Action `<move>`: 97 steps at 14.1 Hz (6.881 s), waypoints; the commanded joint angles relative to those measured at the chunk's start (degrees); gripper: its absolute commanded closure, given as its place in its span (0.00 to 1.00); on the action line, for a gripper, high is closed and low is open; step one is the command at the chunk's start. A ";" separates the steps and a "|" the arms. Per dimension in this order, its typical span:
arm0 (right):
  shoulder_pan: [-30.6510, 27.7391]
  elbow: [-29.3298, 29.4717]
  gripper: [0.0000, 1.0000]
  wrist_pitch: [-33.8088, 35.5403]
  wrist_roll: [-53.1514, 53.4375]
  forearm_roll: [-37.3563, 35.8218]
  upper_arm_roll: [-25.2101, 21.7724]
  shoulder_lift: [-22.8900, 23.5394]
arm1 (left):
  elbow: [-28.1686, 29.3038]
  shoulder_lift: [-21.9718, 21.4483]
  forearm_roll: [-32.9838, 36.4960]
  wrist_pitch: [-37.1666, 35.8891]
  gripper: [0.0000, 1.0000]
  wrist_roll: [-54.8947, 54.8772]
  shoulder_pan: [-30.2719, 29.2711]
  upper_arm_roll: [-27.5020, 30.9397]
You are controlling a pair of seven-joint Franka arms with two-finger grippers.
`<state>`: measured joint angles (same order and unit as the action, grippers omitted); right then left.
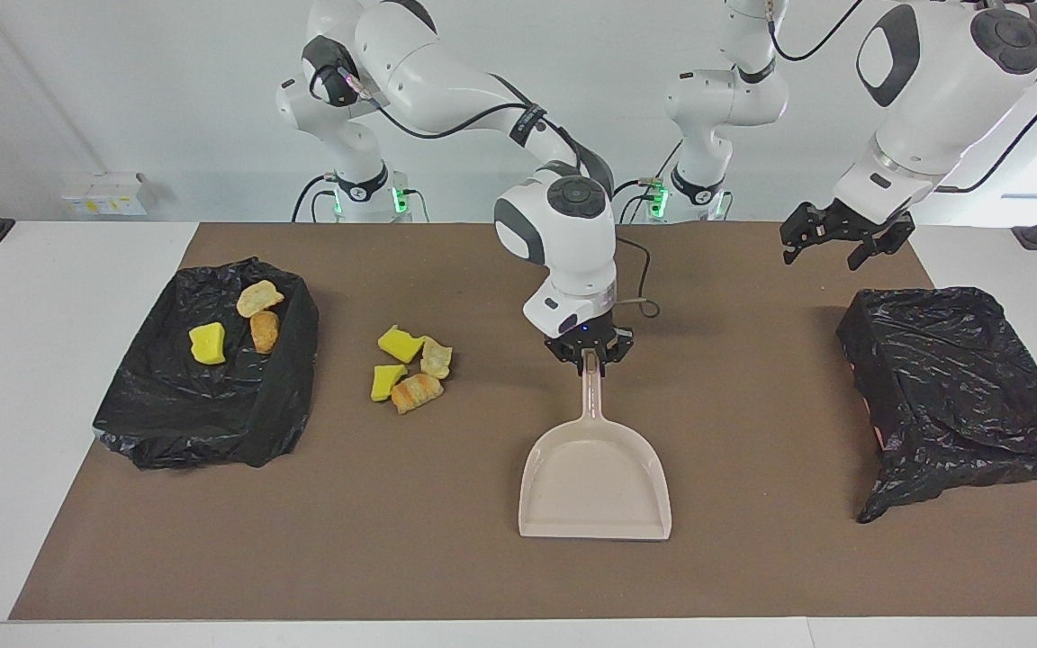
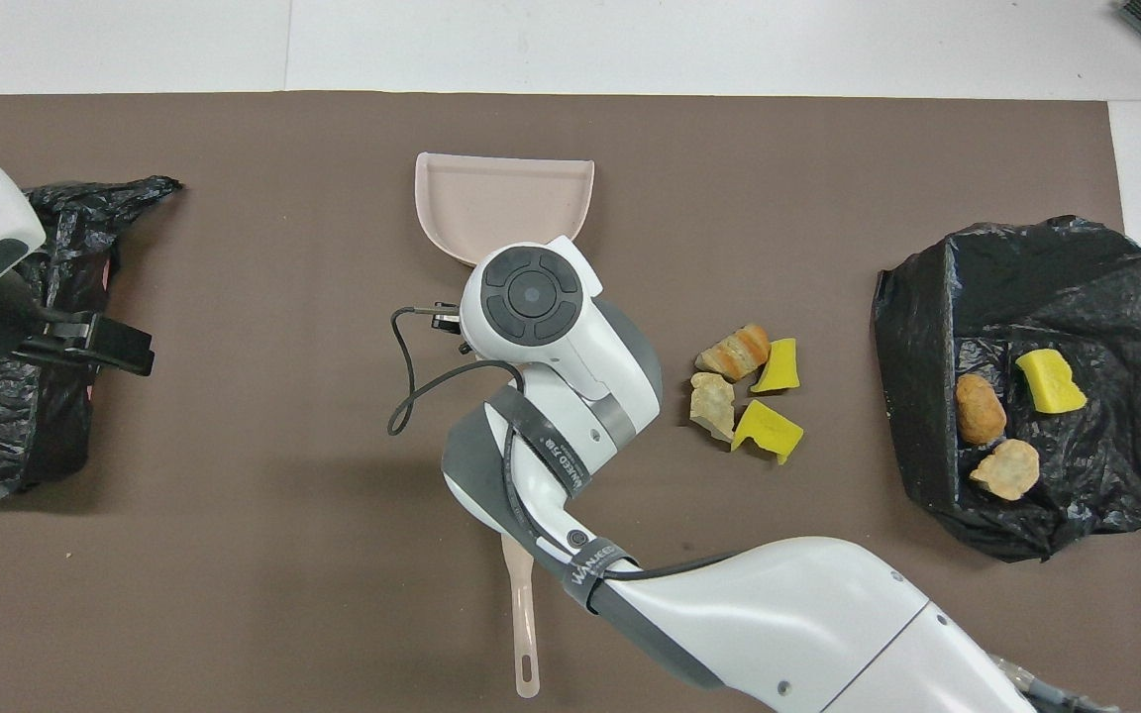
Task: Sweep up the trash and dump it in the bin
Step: 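Set the dustpan down on the mat and open the right gripper, then grasp the dustpan handle with the left gripper while the right gripper reaches the brush, then lift the brush with the right gripper toward the remaining pile, then sweep the remaining pieces into the dustpan with the brush in the right gripper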
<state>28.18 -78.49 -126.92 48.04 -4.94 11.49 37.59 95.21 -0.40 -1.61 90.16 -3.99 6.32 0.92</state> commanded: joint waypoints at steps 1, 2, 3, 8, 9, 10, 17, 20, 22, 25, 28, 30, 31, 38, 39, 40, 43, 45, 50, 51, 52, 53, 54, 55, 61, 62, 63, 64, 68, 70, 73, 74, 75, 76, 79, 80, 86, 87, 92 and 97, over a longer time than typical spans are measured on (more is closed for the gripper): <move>-0.41 -0.79 0.00 -1.40 1.53 -1.64 0.72 -0.41 | 2.09 -1.71 1.17 1.25 0.00 -0.32 0.80 0.58; -0.41 -0.44 0.00 -1.40 1.44 -1.48 0.72 -0.67 | 2.09 -1.71 1.17 1.25 0.00 -0.32 0.80 0.58; -1.02 -0.52 0.00 -1.23 1.35 -1.21 0.72 -1.37 | 2.18 -1.71 1.17 1.25 0.00 -0.23 0.80 0.58; -3.48 -0.78 0.00 6.31 1.18 -0.59 0.81 -6.11 | 3.48 -1.62 1.17 6.93 0.00 -0.22 1.23 0.58; -2.96 -0.87 0.00 9.73 1.18 -0.59 0.81 -8.12 | 4.63 -1.71 1.17 10.18 0.00 -0.06 1.76 0.58; -2.44 -1.05 0.00 13.24 1.52 -0.59 0.90 -10.23 | 4.99 -1.54 1.17 11.78 0.00 0.12 2.29 0.58; 3.62 -21.92 0.00 17.95 1.09 3.70 2.83 -27.28 | 1.75 5.75 0.47 14.69 0.00 4.94 9.22 0.58; 7.39 -35.37 0.00 10.57 1.53 11.07 2.83 -33.97 | 0.07 8.92 0.38 15.57 0.00 6.10 10.02 0.49; 11.09 -41.45 0.00 7.41 2.05 11.80 2.83 -34.16 | -3.16 13.21 0.56 15.58 0.00 6.62 13.17 0.58; 11.72 -47.18 0.00 2.64 0.13 11.88 2.83 -35.65 | -7.92 19.64 0.39 17.40 0.00 12.32 15.47 0.58; 12.59 -50.34 0.00 0.46 -0.14 11.89 2.83 -35.83 | -8.19 22.80 0.56 20.05 0.00 14.17 19.42 0.67; 12.77 -50.53 0.00 -1.31 -0.32 11.89 2.83 -35.48 | -8.46 24.30 0.38 22.77 0.00 17.78 20.31 0.58; 12.69 -50.44 0.03 -1.58 -0.58 11.89 2.83 -35.39 | -8.46 24.74 0.38 22.87 0.00 18.05 21.35 0.58; 12.95 -49.92 1.00 -3.07 -0.32 11.89 2.83 -35.04 | -12.59 32.30 0.74 25.25 0.00 27.10 25.76 0.67; 12.95 -49.74 1.00 -3.07 -0.23 11.89 2.83 -34.87 | -12.59 32.30 0.39 25.24 0.00 27.10 25.76 0.67; 12.95 -48.96 1.00 -2.38 -0.49 11.89 2.83 -34.69 | -12.59 32.30 0.30 25.16 0.00 27.10 25.67 0.58; 12.51 -47.28 1.00 1.13 -0.23 11.80 2.57 -35.39 | -12.59 32.13 0.03 22.96 0.60 27.37 25.76 0.58; 11.38 -47.28 1.00 3.94 -0.14 11.71 2.22 -37.75 | -12.59 31.95 0.12 23.57 1.00 27.28 25.76 0.67; 1.46 -47.81 1.00 15.72 -5.84 10.66 2.22 -44.87 | -12.59 31.69 1.17 22.78 1.00 26.23 24.97 0.67; -0.48 -47.81 1.00 17.22 -6.81 10.31 2.22 -46.01 | -12.59 31.43 1.26 22.87 1.00 25.01 24.79 1.01; -1.80 -47.72 1.00 18.36 -7.34 9.09 2.13 -46.72 | -12.59 30.90 1.35 22.87 1.00 22.21 24.71 1.28; -3.38 -47.63 1.00 20.11 -7.44 6.20 2.13 -47.25 | -12.50 30.11 1.18 22.78 1.00 17.40 24.01 1.37; -4.35 -47.63 1.00 21.96 -7.70 2.61 2.22 -47.34 | -12.33 29.67 1.09 22.17 1.00 12.74 23.39 1.37; -5.93 -47.80 1.00 23.28 -8.83 0.05 2.22 -47.43 | -11.80 28.88 1.09 20.78 1.00 9.21 22.86 1.37; -21.83 -49.30 1.00 22.95 -27.71 -11.04 2.30 -45.50 | -8.38 23.35 3.26 11.63 1.00 -14.18 21.19 1.46; -23.77 -49.30 1.00 22.07 -29.92 -11.84 2.39 -44.63 | -7.85 22.90 6.33 11.01 1.00 -16.82 21.62 1.46; -24.40 -49.47 1.00 21.37 -30.29 -12.45 2.39 -43.23 | -6.45 22.20 8.27 10.74 1.00 -19.97 21.89 1.37; -24.58 -49.56 1.00 21.01 -30.29 -12.46 2.39 -41.82 | -4.52 21.15 8.73 11.00 1.00 -23.92 22.07 1.37; -23.62 -50.96 1.00 18.39 -27.50 -11.24 2.74 -39.80 | 0.76 18.51 8.91 12.67 1.00 -38.24 22.94 1.11; -21.87 -51.23 1.00 15.57 -25.64 -9.48 2.74 -37.43 | 6.54 15.79 8.91 17.74 1.00 -41.19 25.39 1.02; -18.70 -51.06 1.00 13.72 -24.84 -3.43 2.83 -36.01 | 11.66 13.50 8.91 25.14 1.00 -45.05 27.85 0.75; -17.39 -51.06 1.00 13.19 -24.49 -0.36 2.83 -35.75 | 11.84 13.15 8.91 24.89 1.00 -45.05 29.61 0.84; -16.07 -50.80 1.00 12.40 -24.23 3.15 2.83 -35.39 | 12.45 12.62 8.91 24.72 1.00 -45.05 30.24 0.84; -14.75 -50.71 1.00 11.00 -24.05 5.79 2.83 -34.96 | 14.55 11.40 8.91 25.33 1.00 -44.97 31.11 0.76; -12.72 -50.09 1.00 8.62 -24.13 12.04 2.83 -33.81 | 21.76 7.88 8.91 29.71 1.00 -44.27 33.31 0.75; -12.11 -49.22 1.00 7.75 -24.14 15.19 2.83 -33.37 | 22.21 7.61 8.82 30.60 1.00 -44.26 33.41 0.75; -9.11 -38.86 1.00 15.36 -21.59 20.94 2.57 -32.39 | 24.94 7.25 7.68 36.05 1.00 -45.32 30.95 0.58; -9.81 -37.80 1.00 18.00 -21.76 20.24 2.48 -34.14 | 24.42 7.60 6.55 35.88 1.00 -46.54 30.25 0.58; -11.13 -36.12 1.00 26.46 -22.38 17.87 2.39 -40.92 | 20.47 7.61 0.83 33.42 1.00 -56.47 23.13 0.67; -6.76 -37.42 1.00 26.02 -19.32 16.38 2.92 -43.03 | 15.10 7.70 -4.61 29.56 1.00 -65.16 15.93 0.58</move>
<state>19.11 -114.40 -100.90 26.26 13.63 13.86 -3.36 112.29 8.07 -3.08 122.29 -64.77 25.12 2.01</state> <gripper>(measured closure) 0.740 0.687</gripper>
